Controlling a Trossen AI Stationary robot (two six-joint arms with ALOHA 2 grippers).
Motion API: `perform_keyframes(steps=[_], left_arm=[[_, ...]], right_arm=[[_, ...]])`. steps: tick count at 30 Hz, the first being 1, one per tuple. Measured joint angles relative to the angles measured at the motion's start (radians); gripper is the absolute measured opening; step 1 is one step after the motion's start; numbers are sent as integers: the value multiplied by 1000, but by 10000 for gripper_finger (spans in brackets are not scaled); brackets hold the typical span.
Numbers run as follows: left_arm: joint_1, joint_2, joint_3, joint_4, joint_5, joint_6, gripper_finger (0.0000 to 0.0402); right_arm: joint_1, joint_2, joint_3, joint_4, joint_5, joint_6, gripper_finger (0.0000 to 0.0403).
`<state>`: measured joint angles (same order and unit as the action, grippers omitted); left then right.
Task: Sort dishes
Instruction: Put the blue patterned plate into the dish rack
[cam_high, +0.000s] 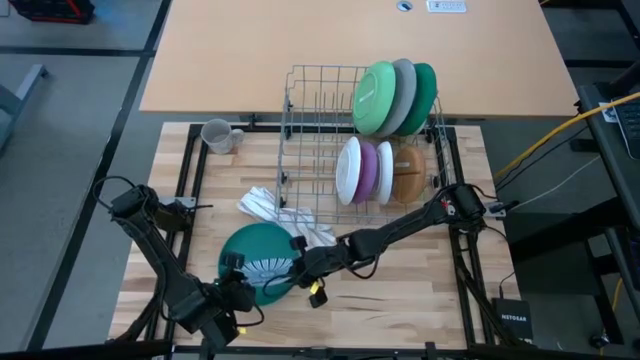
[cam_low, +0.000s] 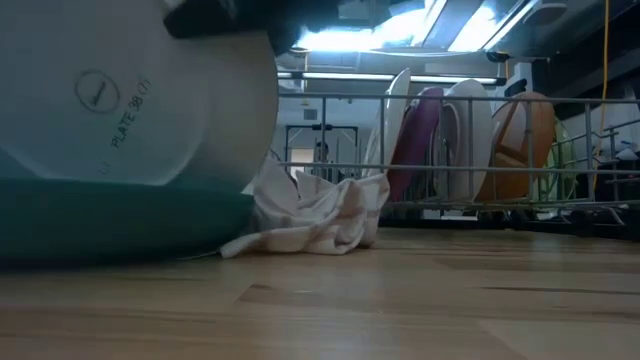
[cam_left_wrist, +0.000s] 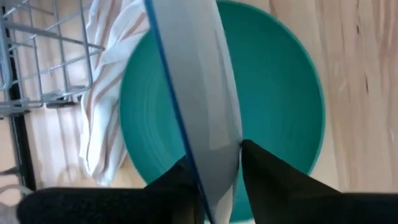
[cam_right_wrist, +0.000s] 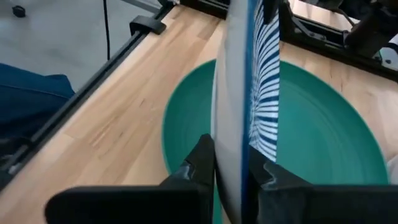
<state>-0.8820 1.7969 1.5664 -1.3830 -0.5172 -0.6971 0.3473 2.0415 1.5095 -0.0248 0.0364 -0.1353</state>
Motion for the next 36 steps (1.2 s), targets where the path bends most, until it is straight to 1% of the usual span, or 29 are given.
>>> perform_keyframes(steps=[4, 9, 13, 17, 21, 25, 29, 31, 34, 35, 36], left_arm=[[6, -4, 62, -67, 18, -64, 88], [-9, -5, 198, -188, 15, -133, 75], [-40, -26, 266, -183, 14, -137, 60], [-80, -56, 274, -187, -15, -210, 43], [-130, -77, 274, -188, -84, -229, 22], [-177, -78, 274, -187, -188, -278, 4], [-208, -72, 272, -186, -271, -333, 4], [-212, -71, 242, -174, -346, -347, 5], [-211, -71, 165, -173, -451, -392, 3], [-207, -71, 133, -172, -479, -411, 2], [-202, -71, 100, -165, -505, -431, 1]], right_arm=[[0, 0, 49, -57, -10, 17, 26], [-2, 0, 102, -154, -2, 45, 23], [-2, 0, 152, -249, -1, 82, 23], [-2, 0, 219, -359, -1, 109, 22], [-2, 0, 329, -518, 0, 115, 22], [-7, 0, 477, -663, 7, 156, 22], [-22, 0, 644, -781, 17, 191, 22], [-37, 0, 727, -857, 37, 208, 22], [-64, -1, 846, -957, 78, 225, 22], [-74, -14, 849, -955, 85, 237, 22], [-87, -47, 822, -933, 83, 250, 22]])
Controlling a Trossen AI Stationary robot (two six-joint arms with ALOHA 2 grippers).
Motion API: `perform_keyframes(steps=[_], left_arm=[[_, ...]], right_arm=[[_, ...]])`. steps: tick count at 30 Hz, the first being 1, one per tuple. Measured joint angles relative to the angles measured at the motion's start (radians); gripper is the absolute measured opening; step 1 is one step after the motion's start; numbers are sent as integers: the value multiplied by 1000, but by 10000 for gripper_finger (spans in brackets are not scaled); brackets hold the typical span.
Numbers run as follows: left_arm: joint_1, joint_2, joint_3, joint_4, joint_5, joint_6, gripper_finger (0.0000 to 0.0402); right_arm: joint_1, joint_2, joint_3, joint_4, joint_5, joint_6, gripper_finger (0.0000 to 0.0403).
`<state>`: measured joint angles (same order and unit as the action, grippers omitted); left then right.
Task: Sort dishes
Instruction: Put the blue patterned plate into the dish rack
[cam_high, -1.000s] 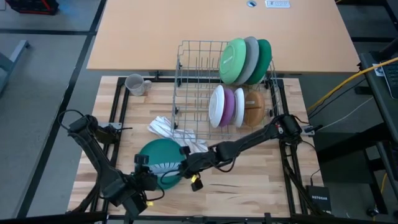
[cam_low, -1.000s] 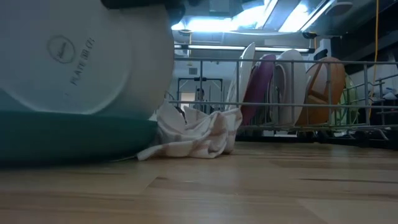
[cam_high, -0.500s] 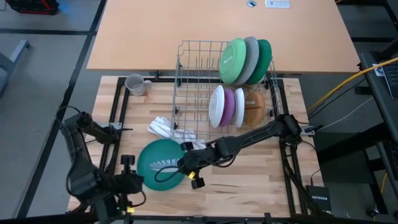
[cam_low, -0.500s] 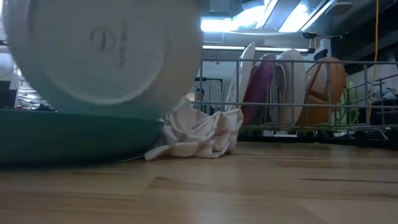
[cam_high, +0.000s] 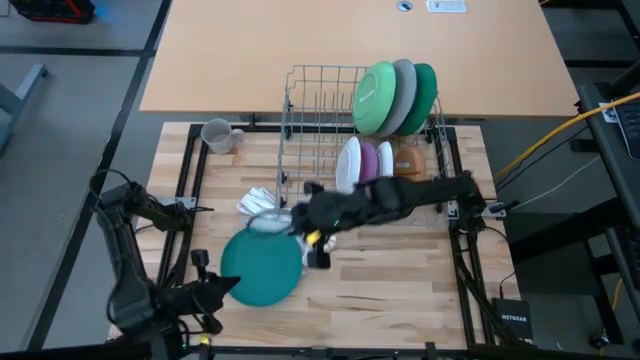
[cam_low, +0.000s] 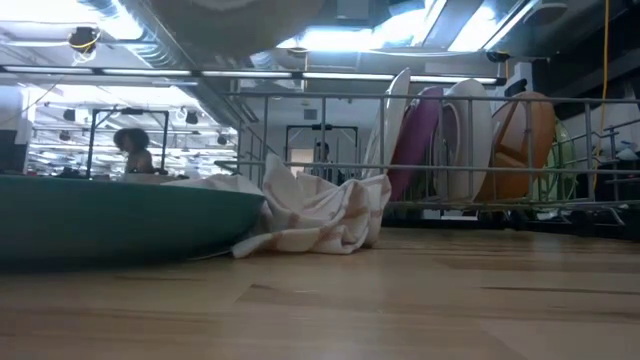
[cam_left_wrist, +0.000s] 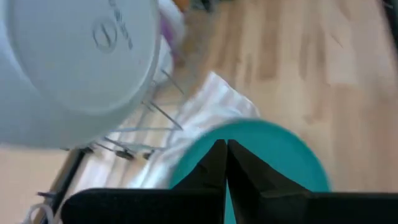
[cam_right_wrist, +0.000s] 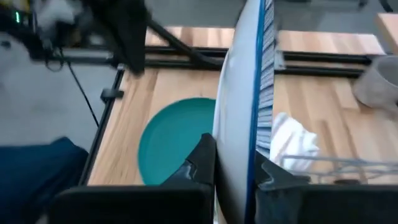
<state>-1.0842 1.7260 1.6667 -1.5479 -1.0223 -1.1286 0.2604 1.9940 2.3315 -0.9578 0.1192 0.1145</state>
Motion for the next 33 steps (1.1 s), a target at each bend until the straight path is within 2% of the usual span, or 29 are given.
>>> perform_keyframes(steps=[5, 7, 11, 18, 23, 27, 33], left_arm=[[52, -1, -192, 96, -216, -127, 2], [95, -1, -260, 135, -235, -157, 1], [194, -1, -373, 273, -196, -164, 3], [333, -1, -484, 642, -44, 132, 3], [383, -1, -534, 834, 54, 276, 3], [395, -1, -570, 922, 60, 324, 4], [399, -1, -586, 942, 66, 325, 4]], right_arm=[[-86, -91, -5, -89, -24, 97, 22], [-127, -115, -4, -94, -23, 143, 22], [-225, -139, -3, -93, -33, 221, 22], [-407, -127, -4, -141, -119, 405, 22], [-505, -126, -4, -228, -162, 550, 22], [-549, -126, -4, -329, -168, 622, 22], [-556, -107, -4, -356, -185, 650, 22]])
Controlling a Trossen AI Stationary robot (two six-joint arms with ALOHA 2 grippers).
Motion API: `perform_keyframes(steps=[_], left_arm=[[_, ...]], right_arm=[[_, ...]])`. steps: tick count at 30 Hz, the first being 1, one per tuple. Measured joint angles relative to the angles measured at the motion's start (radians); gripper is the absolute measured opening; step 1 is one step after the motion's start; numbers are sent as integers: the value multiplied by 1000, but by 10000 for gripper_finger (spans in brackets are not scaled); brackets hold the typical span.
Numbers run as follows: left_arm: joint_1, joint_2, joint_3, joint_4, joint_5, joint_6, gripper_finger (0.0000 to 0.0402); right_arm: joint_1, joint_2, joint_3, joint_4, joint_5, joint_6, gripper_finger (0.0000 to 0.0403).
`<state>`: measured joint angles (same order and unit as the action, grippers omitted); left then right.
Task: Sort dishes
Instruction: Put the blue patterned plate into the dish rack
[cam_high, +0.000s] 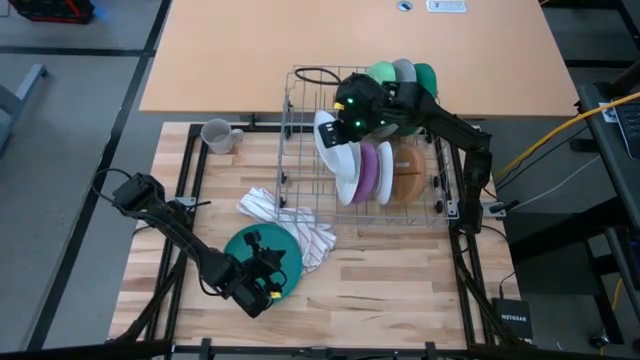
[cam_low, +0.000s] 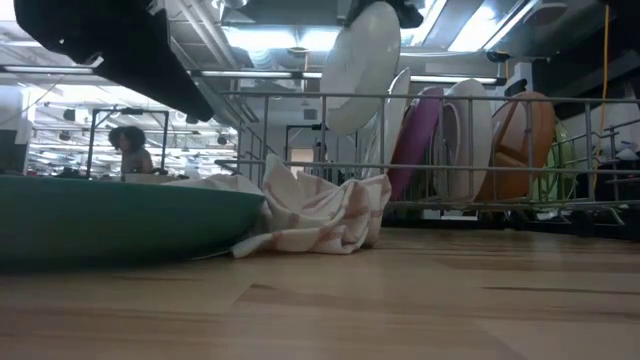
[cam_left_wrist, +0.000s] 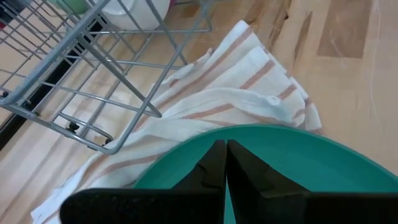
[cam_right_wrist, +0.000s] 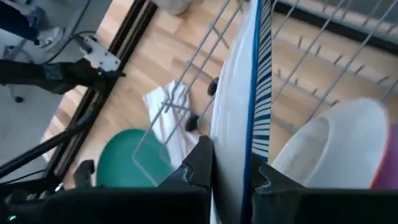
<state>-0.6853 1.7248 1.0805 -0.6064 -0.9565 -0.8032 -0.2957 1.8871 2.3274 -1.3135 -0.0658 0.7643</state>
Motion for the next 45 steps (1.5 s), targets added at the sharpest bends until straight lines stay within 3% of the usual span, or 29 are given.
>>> perform_keyframes(steps=[11, 23, 45], left_arm=[[0, 0, -1, -1, 0, 0, 4], [0, 0, -1, 0, 3, 20, 4], [-2, 0, -1, 14, 4, 21, 4]], right_arm=[[9, 2, 0, 29, -66, 103, 22], [51, 79, 0, 52, -54, 125, 23], [22, 62, 0, 8, -21, 134, 23]])
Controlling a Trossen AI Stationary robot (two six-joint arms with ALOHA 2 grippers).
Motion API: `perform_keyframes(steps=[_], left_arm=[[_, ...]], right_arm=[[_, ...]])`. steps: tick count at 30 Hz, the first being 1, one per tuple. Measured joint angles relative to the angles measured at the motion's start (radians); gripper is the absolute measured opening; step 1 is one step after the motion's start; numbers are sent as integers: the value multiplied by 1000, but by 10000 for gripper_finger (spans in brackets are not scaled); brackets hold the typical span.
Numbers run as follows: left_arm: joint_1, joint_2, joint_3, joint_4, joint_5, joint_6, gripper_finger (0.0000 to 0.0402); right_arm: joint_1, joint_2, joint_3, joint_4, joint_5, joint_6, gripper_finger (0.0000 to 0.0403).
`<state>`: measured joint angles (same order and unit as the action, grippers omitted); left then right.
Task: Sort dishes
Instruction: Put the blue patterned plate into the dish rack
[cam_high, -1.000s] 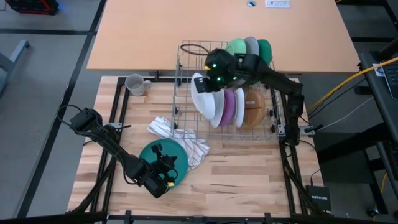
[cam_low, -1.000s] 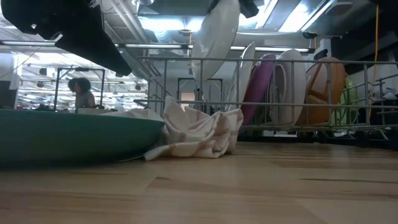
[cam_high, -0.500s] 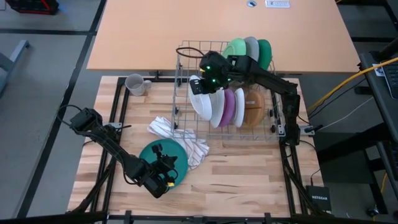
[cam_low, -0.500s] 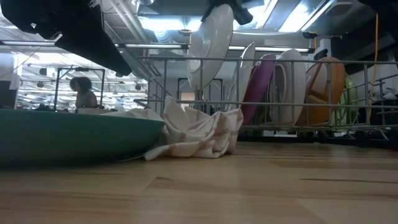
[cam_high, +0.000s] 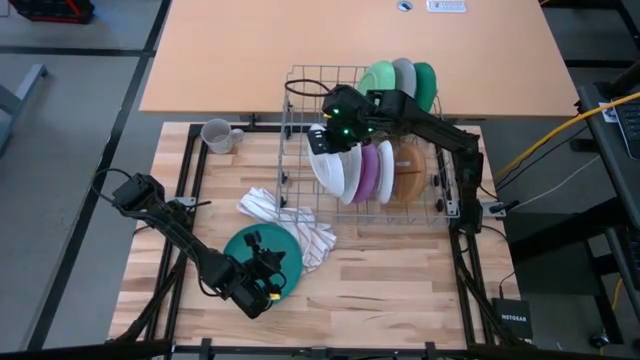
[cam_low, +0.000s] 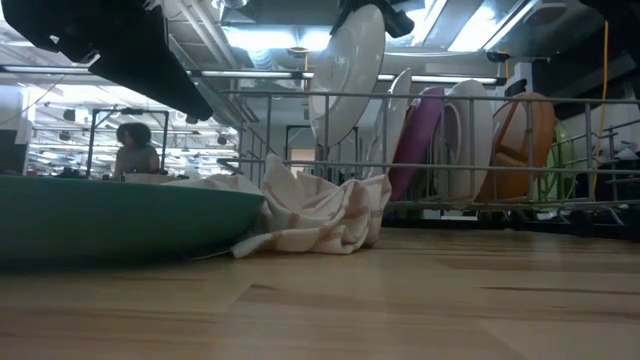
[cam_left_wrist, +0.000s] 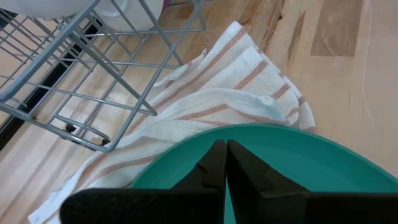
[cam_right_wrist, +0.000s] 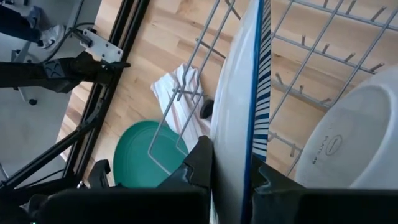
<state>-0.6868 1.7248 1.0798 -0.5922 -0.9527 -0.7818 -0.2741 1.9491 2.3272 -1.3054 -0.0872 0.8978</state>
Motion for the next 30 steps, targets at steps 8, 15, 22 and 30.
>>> perform_keyframes(steps=[8, 15, 22, 30], left_arm=[[-1, 0, 0, 0, 0, 0, 4], [-1, 0, 0, 0, 0, 0, 4], [-1, 0, 0, 2, 1, 0, 4], [-2, 0, 0, 2, 1, 0, 4]], right_arm=[[0, 0, 0, -2, 16, 17, 23], [1, 13, 1, -8, 35, 22, 23], [1, 22, 1, -13, 45, 42, 23], [6, 23, 1, -3, 54, 42, 23]])
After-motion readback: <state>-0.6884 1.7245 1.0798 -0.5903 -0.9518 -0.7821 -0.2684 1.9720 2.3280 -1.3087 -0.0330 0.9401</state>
